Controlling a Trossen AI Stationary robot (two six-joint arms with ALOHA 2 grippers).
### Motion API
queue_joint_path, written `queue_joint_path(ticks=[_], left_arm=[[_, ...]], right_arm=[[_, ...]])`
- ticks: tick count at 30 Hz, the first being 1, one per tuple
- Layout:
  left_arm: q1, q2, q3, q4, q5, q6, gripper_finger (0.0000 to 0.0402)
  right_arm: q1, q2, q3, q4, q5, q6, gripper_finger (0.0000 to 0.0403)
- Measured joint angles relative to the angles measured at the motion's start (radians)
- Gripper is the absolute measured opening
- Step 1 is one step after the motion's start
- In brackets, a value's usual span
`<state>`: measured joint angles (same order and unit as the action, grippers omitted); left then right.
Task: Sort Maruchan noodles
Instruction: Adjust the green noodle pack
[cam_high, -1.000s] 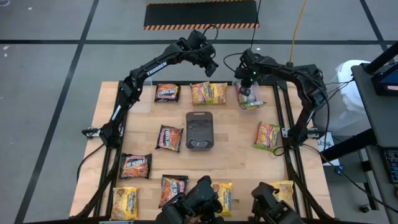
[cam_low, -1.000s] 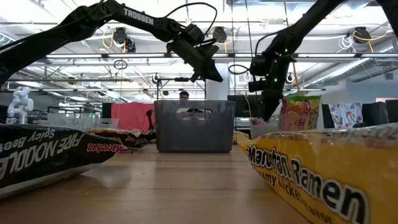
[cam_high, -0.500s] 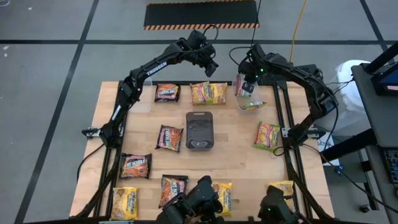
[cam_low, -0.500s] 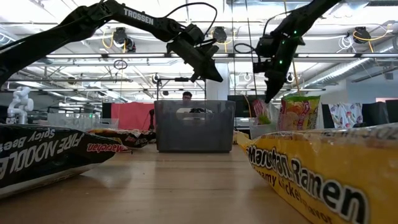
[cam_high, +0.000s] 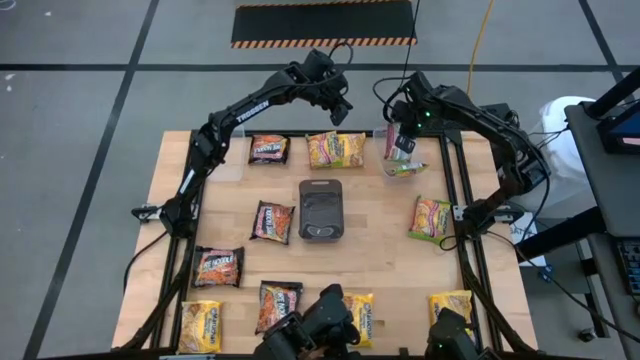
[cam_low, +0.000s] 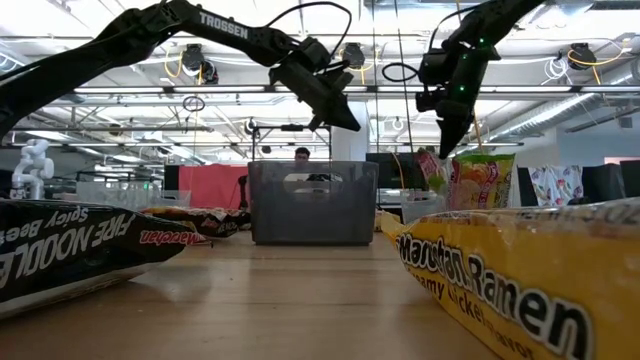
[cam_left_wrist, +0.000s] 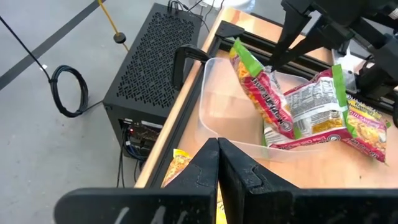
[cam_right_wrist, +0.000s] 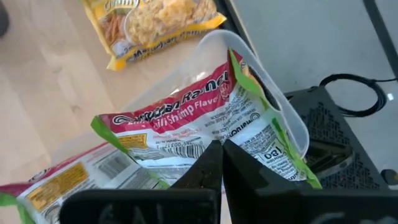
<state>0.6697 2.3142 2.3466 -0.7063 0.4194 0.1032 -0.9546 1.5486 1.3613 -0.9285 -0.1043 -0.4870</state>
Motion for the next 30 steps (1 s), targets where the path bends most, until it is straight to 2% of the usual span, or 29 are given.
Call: queue_joint_path(ticks=[10,20,30], left_arm=[[-0.012,0.000,0.000,0.012,-0.002,0.021,0.0006],[-0.048,0.001,0.000,0.148,0.000,0.004,0.0008],[-0.106,0.001,0.000,0.165,-0.031,0.069,0.0076]], right_arm=[[0.000,0.000,0.000,0.003,-0.001,-0.003,0.0000],[0.000,0.000,0.000,0.003,-0.001,-0.016,0.0000],[0.000,-0.015,0.000,0.005,-0.001,-0.022,0.0000]])
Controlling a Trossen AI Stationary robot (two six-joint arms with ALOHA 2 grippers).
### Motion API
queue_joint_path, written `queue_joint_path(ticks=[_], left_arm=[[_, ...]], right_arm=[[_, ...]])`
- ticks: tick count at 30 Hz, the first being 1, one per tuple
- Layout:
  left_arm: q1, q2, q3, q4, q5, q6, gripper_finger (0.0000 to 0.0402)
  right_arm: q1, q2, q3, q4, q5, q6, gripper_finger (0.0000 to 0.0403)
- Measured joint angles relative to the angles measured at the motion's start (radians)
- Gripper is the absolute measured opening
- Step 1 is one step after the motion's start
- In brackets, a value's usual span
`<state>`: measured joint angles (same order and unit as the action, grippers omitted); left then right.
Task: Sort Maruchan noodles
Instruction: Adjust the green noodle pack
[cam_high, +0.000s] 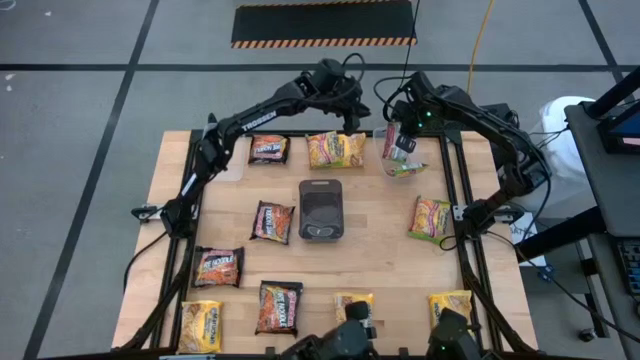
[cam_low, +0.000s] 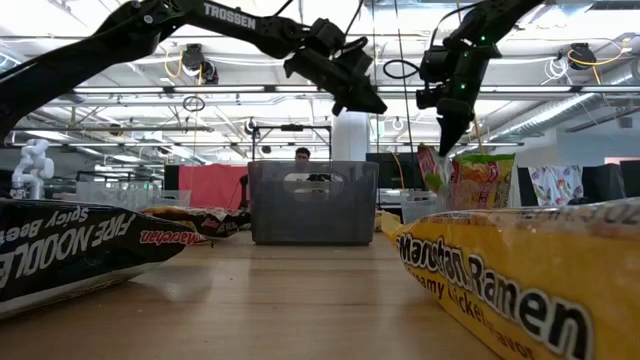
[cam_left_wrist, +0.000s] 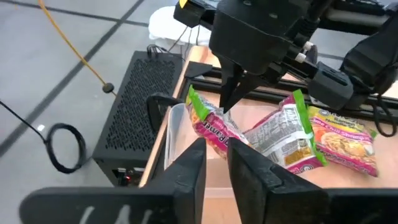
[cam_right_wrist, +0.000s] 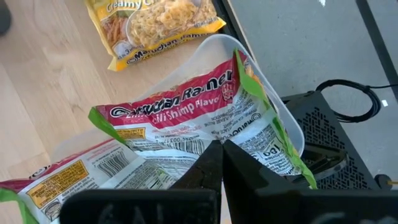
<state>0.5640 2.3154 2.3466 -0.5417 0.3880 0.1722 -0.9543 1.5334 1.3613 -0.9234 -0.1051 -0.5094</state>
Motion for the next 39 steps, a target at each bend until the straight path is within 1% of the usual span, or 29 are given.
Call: queue_joint_path(ticks=[2,4,12,17,21,25,29,33,36,39], left_arm=[[-0.015,0.006,0.000,0.009,-0.036,0.035,0.0081],[-0.028,0.020,0.000,0.033,-0.049,0.056,0.0082],[-0.049,0.088,0.000,0.130,-0.052,0.009,0.0083],[-0.048,0.091,0.000,0.204,-0.121,0.009,0.0083],[-0.048,0.091,0.000,0.253,-0.116,0.010,0.0083],[-0.050,0.095,0.000,0.270,-0.046,0.018,0.0083],[-0.062,0.135,0.000,0.348,-0.040,0.006,0.0083],[-0.072,0.158,-0.002,0.343,-0.043,-0.003,0.0083],[-0.079,0.161,0.000,0.363,-0.097,0.035,0.0083],[-0.080,0.164,0.000,0.372,-0.147,0.037,0.0083]], right_arm=[[0.000,-0.011,0.000,0.004,0.000,0.000,0.0000],[0.000,-0.027,0.000,0.007,0.000,0.000,0.0000],[0.000,-0.082,0.000,0.013,0.000,0.016,0.0000],[0.000,-0.095,0.000,0.013,0.000,0.026,0.0000],[0.001,-0.097,0.000,0.013,0.000,0.026,0.0000],[0.007,-0.097,0.000,0.013,0.000,0.025,0.0000],[0.007,-0.098,0.000,0.014,-0.001,0.024,0.0000],[0.007,-0.098,0.000,0.014,0.000,0.023,0.0000],[0.007,-0.098,0.000,0.014,0.000,0.019,0.0000],[0.007,-0.098,0.000,0.014,0.000,0.019,0.0000]])
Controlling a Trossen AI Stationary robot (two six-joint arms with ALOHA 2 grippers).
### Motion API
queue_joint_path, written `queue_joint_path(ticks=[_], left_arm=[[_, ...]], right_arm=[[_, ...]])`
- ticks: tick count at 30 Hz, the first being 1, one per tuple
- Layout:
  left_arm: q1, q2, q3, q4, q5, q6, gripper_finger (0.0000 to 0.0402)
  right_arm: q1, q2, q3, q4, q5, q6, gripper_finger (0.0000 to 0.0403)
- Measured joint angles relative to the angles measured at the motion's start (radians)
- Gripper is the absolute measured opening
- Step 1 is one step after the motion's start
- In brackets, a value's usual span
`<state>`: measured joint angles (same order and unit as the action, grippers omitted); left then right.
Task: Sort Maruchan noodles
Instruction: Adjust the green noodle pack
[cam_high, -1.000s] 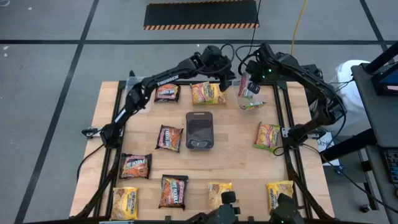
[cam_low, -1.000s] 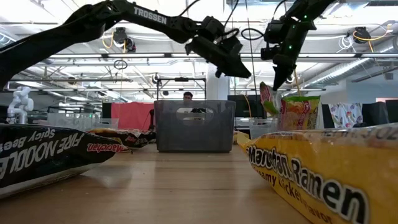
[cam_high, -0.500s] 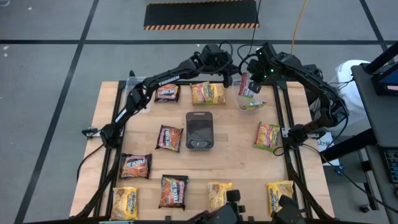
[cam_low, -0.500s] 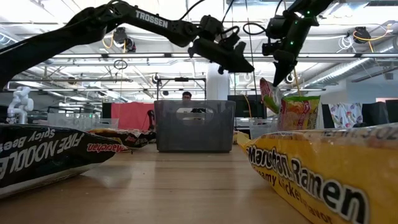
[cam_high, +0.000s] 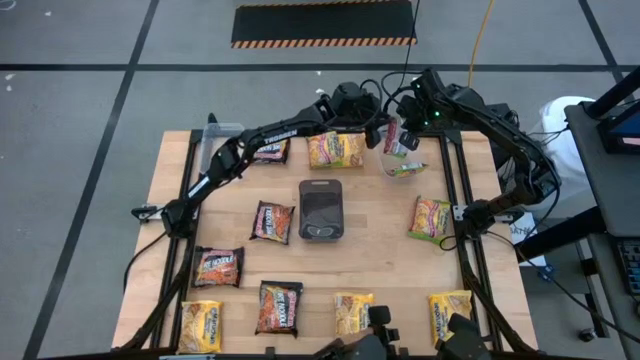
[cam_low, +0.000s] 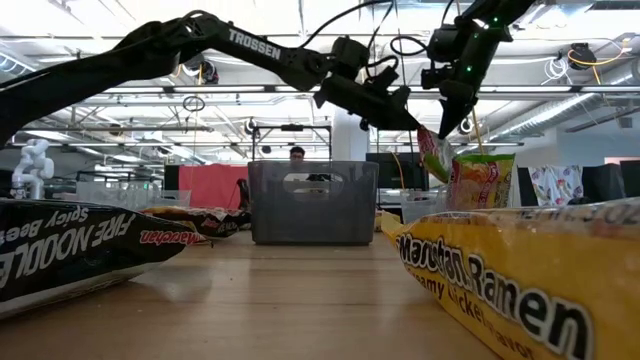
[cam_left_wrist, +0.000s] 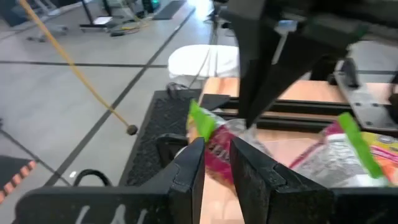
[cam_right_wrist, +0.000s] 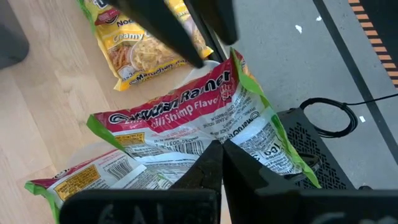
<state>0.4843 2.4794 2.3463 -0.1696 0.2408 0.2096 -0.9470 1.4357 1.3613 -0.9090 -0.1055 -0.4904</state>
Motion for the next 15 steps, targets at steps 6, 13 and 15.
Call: queue_joint_path(ticks=[6,13,15], left_arm=[[0.000,0.000,0.000,0.005,-0.006,0.036,0.0083],[0.000,0.000,0.000,0.005,0.008,0.059,0.0083],[0.000,0.000,0.000,0.014,0.009,0.060,0.0083]], right_arm=[[0.000,0.000,0.000,0.001,0.000,-0.004,0.0000],[0.000,0.000,0.000,0.001,-0.001,-0.004,0.0000],[0.000,0.000,0.000,0.001,-0.002,-0.004,0.0000]])
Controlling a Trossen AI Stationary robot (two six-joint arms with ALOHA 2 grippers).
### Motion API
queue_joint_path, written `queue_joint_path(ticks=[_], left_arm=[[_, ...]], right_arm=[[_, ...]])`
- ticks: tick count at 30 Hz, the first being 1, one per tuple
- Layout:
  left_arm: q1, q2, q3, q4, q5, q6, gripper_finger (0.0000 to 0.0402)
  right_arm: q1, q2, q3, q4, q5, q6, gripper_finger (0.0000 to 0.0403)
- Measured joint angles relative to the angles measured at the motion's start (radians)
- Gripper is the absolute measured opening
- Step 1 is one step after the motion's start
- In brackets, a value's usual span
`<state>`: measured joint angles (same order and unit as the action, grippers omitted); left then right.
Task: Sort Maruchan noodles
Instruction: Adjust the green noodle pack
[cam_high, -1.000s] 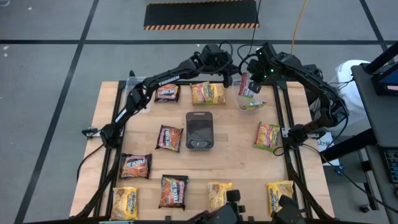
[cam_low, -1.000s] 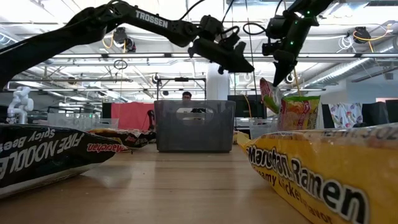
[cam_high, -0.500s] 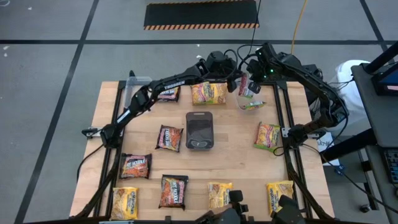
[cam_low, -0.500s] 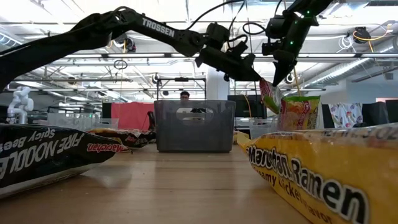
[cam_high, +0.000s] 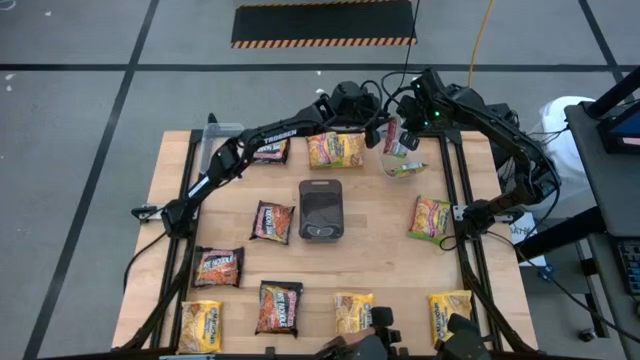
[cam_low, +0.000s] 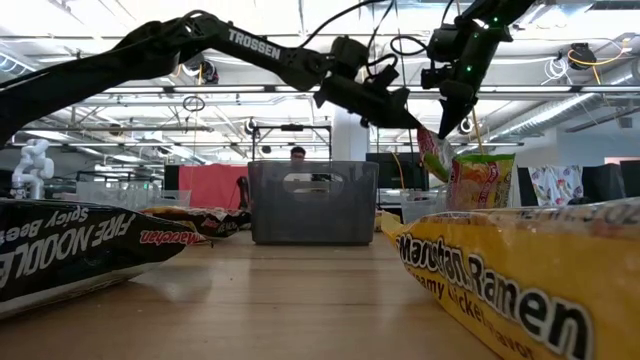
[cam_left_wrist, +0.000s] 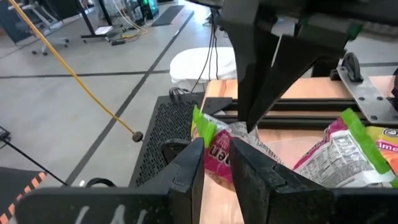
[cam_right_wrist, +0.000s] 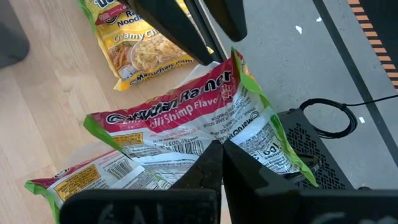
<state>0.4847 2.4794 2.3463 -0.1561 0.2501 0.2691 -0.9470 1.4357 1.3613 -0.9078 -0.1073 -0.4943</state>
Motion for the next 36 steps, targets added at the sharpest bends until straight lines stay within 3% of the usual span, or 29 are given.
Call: queue_joint_path(ticks=[11,36], left_arm=[[0.000,0.019,0.001,0.061,0.004,0.007,0.0083],[0.011,0.042,-0.001,-0.004,0.010,0.011,0.0083]], right_arm=[[0.023,0.000,0.000,0.015,-0.002,-0.018,0.0000],[0.033,0.000,0.001,0.013,-0.028,-0.049,0.0000]])
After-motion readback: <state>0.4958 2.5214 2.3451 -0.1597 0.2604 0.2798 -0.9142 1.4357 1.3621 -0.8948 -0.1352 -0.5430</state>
